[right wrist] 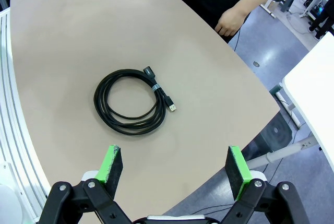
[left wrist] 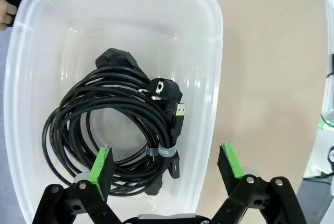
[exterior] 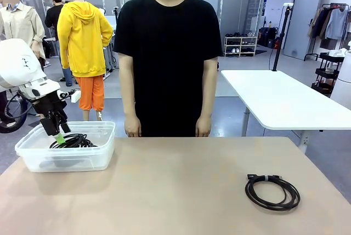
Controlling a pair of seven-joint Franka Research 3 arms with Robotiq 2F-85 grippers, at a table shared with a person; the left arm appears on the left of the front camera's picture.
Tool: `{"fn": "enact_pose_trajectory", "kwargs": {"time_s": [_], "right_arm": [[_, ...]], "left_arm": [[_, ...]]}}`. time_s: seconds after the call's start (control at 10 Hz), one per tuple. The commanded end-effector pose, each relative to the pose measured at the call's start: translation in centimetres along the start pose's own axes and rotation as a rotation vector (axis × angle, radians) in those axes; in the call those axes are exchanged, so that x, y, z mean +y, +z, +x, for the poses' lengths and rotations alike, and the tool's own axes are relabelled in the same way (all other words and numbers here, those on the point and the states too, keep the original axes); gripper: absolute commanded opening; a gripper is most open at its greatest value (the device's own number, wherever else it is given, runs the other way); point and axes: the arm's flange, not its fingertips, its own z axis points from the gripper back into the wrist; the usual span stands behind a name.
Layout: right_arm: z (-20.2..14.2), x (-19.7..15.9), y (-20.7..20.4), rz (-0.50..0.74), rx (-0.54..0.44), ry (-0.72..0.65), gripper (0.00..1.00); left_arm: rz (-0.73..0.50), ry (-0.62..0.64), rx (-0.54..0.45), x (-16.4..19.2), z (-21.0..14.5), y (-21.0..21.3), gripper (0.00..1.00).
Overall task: Organize and store the cables.
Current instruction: Place the USB Extension Cable into the Organizing box.
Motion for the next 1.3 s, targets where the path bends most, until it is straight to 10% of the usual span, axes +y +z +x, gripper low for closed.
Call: {"fn": "enact_pose_trajectory", "kwargs": {"time_s": [0.0,0.9,1.2], "right_arm": [[0.2,-0.1,0.0,-0.01,0.0,-0.017,1.0],[0.2,-0.1,0.0,-0.01,0.0,-0.017,1.0],[0.2,-0.1,0.0,-0.01,0.0,-0.017,1.0]], "left_arm": [[-0.013,-0.002,0.006,0.4,0.0,-0.3,1.0],[-0.008,0.002,0.002,0.2,-0.1,-0.5,1.0],[0.096,0.078,-0.065,-6.8,-1.5,7.6,1.0]]}}
